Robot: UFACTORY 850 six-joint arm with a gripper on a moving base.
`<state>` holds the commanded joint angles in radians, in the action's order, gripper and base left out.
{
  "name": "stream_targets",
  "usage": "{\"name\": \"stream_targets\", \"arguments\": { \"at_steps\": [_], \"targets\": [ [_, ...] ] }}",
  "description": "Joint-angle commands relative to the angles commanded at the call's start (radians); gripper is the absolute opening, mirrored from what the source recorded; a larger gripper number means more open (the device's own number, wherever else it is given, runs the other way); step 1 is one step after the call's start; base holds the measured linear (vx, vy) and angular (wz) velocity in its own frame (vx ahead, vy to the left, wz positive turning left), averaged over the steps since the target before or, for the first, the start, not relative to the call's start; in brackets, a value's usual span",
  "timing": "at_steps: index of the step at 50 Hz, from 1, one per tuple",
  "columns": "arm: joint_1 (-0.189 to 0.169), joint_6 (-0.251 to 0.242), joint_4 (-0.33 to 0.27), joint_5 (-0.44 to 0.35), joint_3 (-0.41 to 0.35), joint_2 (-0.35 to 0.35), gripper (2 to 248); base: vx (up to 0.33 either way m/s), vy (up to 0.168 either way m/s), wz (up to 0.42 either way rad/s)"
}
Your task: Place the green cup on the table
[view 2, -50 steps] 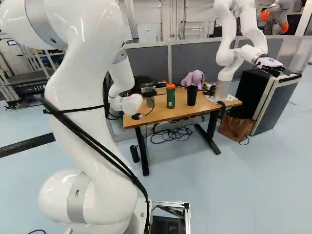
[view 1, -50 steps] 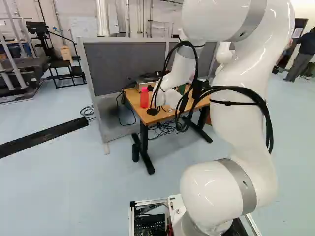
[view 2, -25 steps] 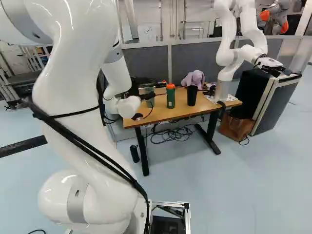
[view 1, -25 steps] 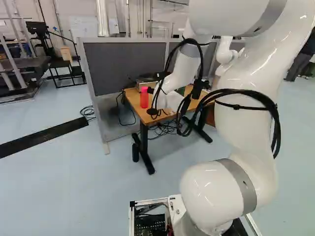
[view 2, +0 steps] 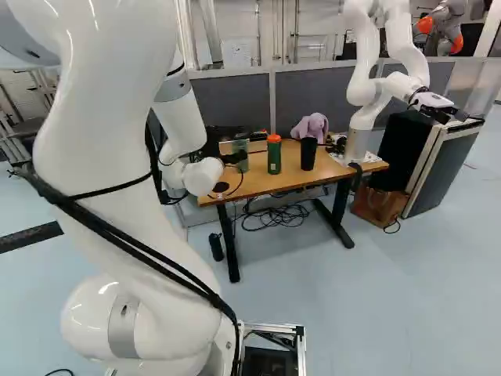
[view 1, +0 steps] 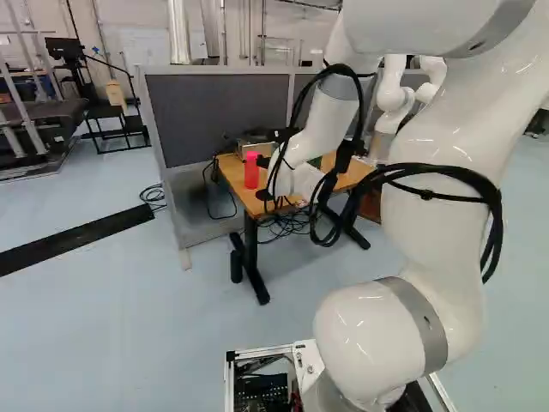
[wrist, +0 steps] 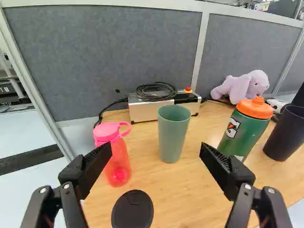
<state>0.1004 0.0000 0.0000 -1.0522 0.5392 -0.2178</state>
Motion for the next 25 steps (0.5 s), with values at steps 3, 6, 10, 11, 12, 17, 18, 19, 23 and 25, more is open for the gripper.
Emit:
{"name": "stream_targets", "arguments": {
  "at_steps": [3, 6, 10, 11, 12, 17, 18, 19, 23, 25],
  "targets": [
    [0.000, 0.000, 0.000, 0.000, 0.000, 0.000, 247, 0.000, 0.000, 0.000],
    [0.000, 0.000, 0.000, 0.001, -0.002, 0.002, 247, 0.000, 0.000, 0.000],
    [-0.001, 0.000, 0.000, 0.002, -0.005, 0.005, 247, 0.000, 0.000, 0.000],
    [-0.001, 0.000, 0.000, 0.002, -0.006, 0.007, 247, 0.000, 0.000, 0.000],
    [-0.002, 0.000, 0.000, 0.003, -0.007, 0.008, 247, 0.000, 0.000, 0.000],
    [-0.003, 0.000, 0.000, 0.006, -0.014, 0.016, 247, 0.000, 0.000, 0.000],
    [-0.004, 0.000, 0.000, 0.006, -0.016, 0.018, 247, 0.000, 0.000, 0.000],
    [-0.004, 0.000, 0.000, 0.007, -0.018, 0.020, 247, 0.000, 0.000, 0.000],
    [-0.006, 0.000, 0.000, 0.010, -0.026, 0.029, 247, 0.000, 0.000, 0.000],
    [-0.007, 0.000, 0.000, 0.012, -0.031, 0.034, 247, 0.000, 0.000, 0.000]
  ]
}}
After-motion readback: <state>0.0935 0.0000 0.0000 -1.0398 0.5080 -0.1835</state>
